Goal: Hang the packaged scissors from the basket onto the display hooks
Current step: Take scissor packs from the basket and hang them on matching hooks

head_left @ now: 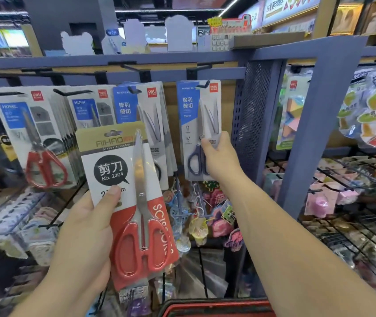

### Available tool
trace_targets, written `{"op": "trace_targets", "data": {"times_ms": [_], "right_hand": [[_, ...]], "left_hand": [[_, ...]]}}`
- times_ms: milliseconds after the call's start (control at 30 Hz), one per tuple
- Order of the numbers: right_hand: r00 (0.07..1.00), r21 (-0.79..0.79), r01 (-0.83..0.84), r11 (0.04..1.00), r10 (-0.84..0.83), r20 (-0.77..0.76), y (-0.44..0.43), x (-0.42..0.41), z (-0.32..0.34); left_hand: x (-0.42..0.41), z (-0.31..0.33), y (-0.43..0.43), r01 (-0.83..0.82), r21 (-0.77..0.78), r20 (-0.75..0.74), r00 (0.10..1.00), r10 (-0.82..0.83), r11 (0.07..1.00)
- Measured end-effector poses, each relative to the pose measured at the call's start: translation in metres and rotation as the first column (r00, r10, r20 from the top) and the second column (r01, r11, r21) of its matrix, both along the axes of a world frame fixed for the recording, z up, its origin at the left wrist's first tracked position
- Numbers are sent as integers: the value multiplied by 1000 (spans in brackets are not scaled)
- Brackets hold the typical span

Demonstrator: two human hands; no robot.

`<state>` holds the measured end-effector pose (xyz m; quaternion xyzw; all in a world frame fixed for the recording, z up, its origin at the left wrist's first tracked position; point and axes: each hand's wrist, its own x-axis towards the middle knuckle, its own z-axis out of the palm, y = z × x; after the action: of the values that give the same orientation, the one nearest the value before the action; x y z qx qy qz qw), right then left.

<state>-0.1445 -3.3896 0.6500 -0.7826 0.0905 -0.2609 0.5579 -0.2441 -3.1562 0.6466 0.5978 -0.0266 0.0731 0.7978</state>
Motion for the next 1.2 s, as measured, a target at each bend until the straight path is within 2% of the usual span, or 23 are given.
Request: {"op": "trace_targets", "data": {"times_ms": [33, 100, 300, 500, 567, 733, 867, 1000, 1100, 1200], "right_hand": [[1000, -23, 5, 1000, -6, -27, -1, 7, 0], [998, -46, 15, 999, -18, -52, -4, 20, 1], [994, 26, 98, 995, -97, -59, -2, 32, -19], [951, -25, 287, 957, -288, -113, 10, -4, -64], [951, -31, 294, 955, -296, -93, 37, -20, -73], [986, -126, 165, 978, -159, 54, 171, -43, -74], [999, -202, -36, 979, 38, 5, 290, -41, -68], [996, -331, -93, 939, 92, -19, 382, -5, -54], [987, -344, -158, 926, 132, -96, 439, 27, -43], [980, -284, -187, 940, 157, -125, 485, 53, -38]], "left_hand": [[6, -4, 2, 16, -52, 18, 1000, -15, 999], [8, -9, 7, 54, -33, 15, 998, -53, 998], [7, -8, 31, -28, -34, 0, 1000, 28, 999], [6, -17, 82, -66, -47, -28, 998, 64, 997], [9, -21, 108, -69, -34, -29, 997, 68, 997], [28, -37, 193, -110, -2, -47, 993, 110, 994], [49, -47, 286, -147, 31, -32, 988, 148, 989], [84, -41, 388, -173, 69, -37, 984, 176, 982], [118, -26, 452, -199, 112, -22, 979, 202, 974], [150, -7, 497, -167, 143, 14, 986, 167, 976]]}}
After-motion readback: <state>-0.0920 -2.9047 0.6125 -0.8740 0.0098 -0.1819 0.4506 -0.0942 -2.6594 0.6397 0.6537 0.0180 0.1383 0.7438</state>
